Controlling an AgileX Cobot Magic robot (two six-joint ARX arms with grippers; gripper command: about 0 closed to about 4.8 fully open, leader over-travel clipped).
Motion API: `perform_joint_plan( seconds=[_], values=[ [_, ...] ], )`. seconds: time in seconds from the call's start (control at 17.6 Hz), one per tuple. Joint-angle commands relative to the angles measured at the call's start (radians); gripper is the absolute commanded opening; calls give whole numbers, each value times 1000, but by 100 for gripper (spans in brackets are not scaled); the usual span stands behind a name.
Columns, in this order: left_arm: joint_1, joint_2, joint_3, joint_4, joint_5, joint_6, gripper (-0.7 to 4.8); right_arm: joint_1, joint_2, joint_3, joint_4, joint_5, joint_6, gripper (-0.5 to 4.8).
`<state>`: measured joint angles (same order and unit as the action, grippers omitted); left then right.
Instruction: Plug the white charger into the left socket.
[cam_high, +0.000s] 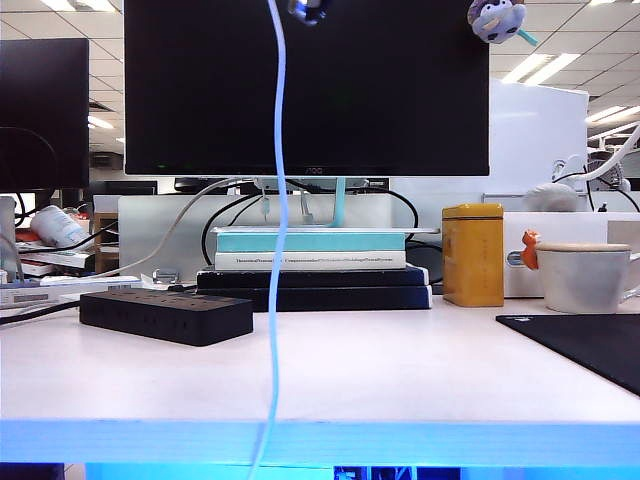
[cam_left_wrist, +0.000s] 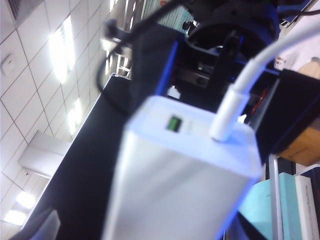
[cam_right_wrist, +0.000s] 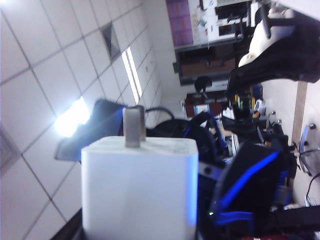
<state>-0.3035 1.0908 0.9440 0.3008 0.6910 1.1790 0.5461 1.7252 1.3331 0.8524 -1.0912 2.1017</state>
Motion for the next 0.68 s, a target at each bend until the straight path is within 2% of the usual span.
perform_joint_plan(
  seconds=[0.06, 0.28, 0.45, 0.68],
  values=[
    [0, -3, 4, 10, 5, -1, 479, 37, -11, 12, 10, 5, 27, 202],
    [0, -5, 4, 1, 5, -1, 479, 52, -11, 11, 8, 8, 27, 202],
    [0, -6, 4, 2, 30, -1, 479, 50, -11, 12, 4, 61, 27, 202],
    [0, -17, 4, 5, 30, -1, 479, 42, -11, 12, 4, 72, 26, 202]
  ],
)
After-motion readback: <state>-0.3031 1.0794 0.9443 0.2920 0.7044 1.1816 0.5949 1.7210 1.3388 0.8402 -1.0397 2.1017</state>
